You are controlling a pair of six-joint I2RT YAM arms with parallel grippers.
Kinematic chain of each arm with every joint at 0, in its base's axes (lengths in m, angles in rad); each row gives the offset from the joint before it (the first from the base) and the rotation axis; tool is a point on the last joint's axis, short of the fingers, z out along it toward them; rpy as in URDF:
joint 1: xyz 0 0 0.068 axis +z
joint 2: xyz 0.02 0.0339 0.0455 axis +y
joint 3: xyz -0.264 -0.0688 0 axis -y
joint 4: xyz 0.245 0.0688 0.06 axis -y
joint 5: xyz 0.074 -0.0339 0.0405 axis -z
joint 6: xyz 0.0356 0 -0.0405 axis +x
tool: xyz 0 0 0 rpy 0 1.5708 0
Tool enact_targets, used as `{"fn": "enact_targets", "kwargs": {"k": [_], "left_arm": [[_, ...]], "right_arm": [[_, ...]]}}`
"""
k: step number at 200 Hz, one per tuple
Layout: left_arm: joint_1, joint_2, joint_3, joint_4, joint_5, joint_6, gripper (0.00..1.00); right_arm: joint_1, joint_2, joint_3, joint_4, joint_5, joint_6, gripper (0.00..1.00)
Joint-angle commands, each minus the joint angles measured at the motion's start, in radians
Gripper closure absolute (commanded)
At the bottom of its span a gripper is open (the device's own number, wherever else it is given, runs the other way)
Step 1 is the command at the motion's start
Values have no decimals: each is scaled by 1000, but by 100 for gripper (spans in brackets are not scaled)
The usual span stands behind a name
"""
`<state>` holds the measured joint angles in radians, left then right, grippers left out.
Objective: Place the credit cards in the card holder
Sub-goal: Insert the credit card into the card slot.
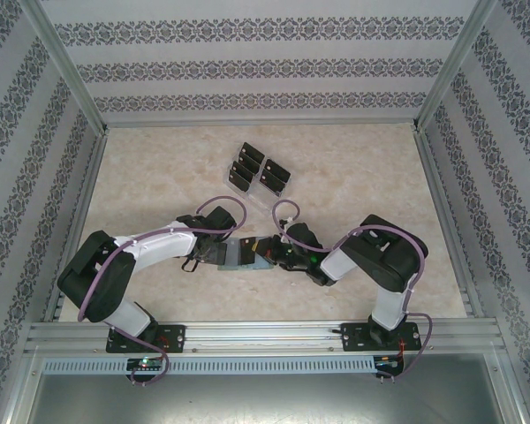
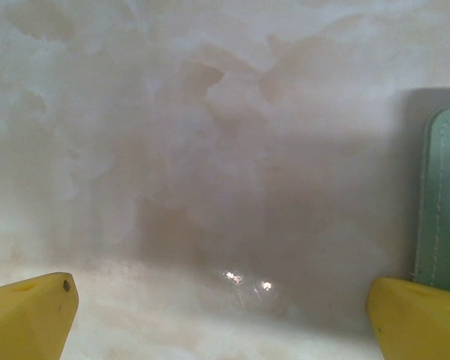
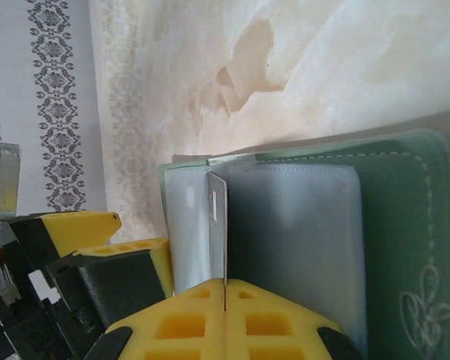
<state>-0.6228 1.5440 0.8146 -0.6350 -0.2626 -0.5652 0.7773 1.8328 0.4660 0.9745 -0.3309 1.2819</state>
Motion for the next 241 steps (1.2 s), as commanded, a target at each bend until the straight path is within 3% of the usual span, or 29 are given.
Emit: {"fn": "enact_targets", "kwargs": {"k": [1, 241], "left_arm": [[-10, 14, -19, 5, 9, -15, 0], [-9, 20, -36, 42, 38, -17, 0]], "right_arm": [[16, 22, -18, 39, 10, 17, 100], [76, 82, 65, -31, 18, 26, 98]]}}
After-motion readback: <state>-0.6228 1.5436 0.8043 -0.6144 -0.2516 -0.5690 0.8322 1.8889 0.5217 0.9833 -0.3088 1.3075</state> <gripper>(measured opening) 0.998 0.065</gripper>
